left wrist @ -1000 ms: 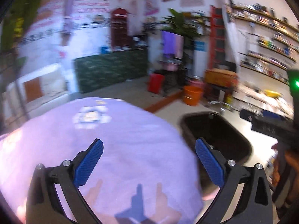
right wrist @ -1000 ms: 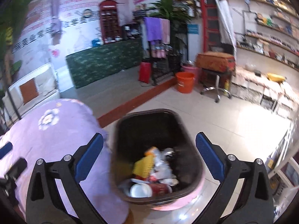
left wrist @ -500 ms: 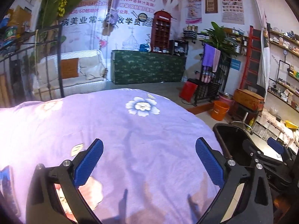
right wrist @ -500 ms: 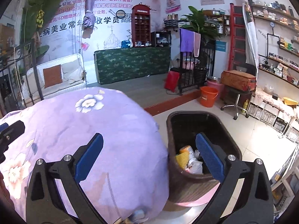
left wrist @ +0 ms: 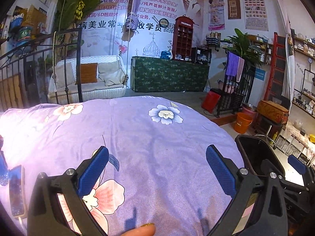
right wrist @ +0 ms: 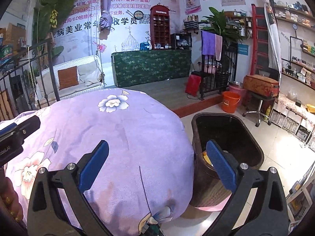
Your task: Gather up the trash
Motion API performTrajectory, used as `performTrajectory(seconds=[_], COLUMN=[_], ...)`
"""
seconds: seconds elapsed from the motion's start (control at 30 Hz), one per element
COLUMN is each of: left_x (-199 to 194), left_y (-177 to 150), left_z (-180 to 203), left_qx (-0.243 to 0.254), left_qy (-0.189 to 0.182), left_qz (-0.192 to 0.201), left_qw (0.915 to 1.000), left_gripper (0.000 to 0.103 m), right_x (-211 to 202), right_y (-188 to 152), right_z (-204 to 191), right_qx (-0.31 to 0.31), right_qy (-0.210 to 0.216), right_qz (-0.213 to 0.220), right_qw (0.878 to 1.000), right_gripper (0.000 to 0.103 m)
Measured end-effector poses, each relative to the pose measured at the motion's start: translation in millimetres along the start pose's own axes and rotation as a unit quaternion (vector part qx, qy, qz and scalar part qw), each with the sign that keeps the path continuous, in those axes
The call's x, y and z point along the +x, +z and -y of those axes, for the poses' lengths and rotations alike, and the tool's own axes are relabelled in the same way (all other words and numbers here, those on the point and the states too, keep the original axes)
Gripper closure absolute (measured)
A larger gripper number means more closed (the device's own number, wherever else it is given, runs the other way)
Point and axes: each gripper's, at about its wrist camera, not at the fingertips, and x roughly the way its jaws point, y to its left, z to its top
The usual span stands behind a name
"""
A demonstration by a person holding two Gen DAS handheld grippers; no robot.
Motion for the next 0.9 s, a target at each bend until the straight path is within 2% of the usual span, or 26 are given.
performTrajectory(seconds=[0.2, 0.9], left_x=[-1.9, -1.9], left_y=[-0.9, -3.6], left_z=[-2.0, -3.4], left_qx=[-0.005, -0.009], left_qy=[0.0, 0.002], left_qz=[0.005, 0.004], left_qw=[1.0, 0.9999], left_gripper=[0.006, 0.006], right_x=[-5.2, -2.9], right_y=[-0.8, -1.4], right_z=[0.1, -0.1], right_qx=[0.002, 0.001], right_qy=[0.004, 0.008], right_qz=[0.017, 0.015], right_qw=[1.0, 1.0], right_gripper=[0.005, 0.005])
